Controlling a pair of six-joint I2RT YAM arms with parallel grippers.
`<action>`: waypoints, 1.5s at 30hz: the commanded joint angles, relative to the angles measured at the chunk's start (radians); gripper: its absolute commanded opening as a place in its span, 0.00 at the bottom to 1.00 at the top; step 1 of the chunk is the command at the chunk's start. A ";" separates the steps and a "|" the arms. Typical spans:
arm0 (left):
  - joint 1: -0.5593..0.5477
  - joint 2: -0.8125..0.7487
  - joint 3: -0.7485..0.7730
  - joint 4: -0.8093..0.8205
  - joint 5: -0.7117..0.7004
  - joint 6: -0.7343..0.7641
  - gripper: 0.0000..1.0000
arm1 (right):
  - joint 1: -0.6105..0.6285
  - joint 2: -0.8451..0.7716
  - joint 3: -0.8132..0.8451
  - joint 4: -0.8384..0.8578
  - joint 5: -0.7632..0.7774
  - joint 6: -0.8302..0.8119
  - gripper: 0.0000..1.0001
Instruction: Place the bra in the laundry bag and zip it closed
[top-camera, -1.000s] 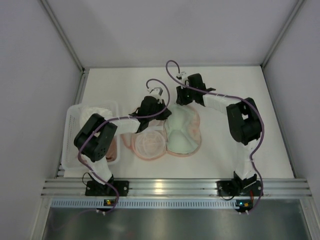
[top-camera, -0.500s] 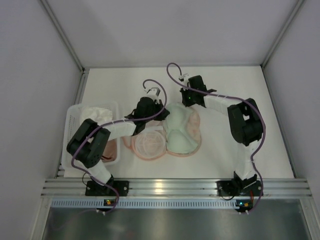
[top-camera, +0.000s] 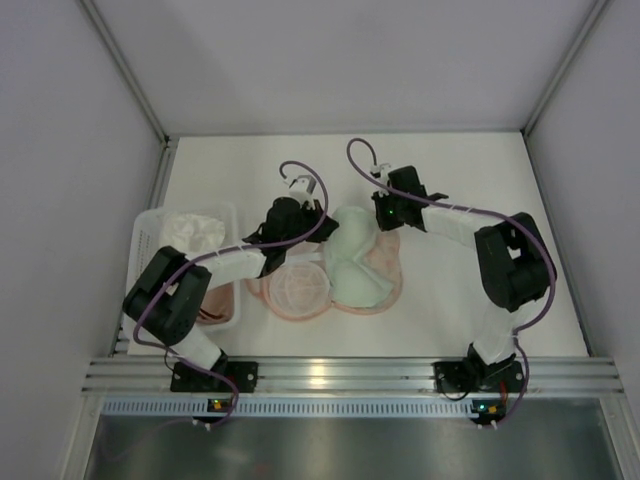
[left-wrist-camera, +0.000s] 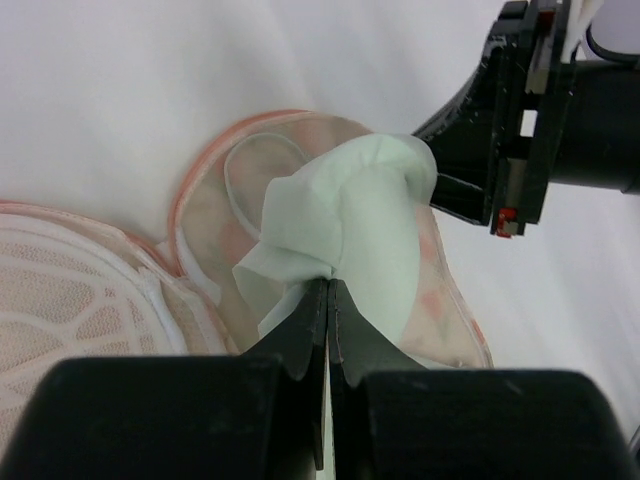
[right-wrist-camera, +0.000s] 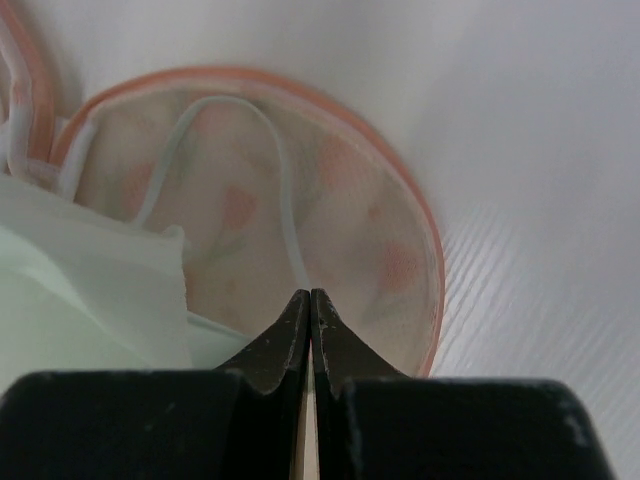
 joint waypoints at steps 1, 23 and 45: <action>0.001 0.029 -0.010 0.118 0.032 -0.018 0.00 | -0.003 -0.104 -0.052 -0.017 0.014 0.035 0.00; -0.001 0.194 0.060 0.207 0.098 -0.044 0.00 | -0.029 -0.171 -0.119 -0.111 -0.046 0.179 0.00; -0.034 0.141 0.138 -0.084 -0.101 0.102 0.50 | -0.025 -0.342 -0.116 -0.091 -0.012 0.187 0.27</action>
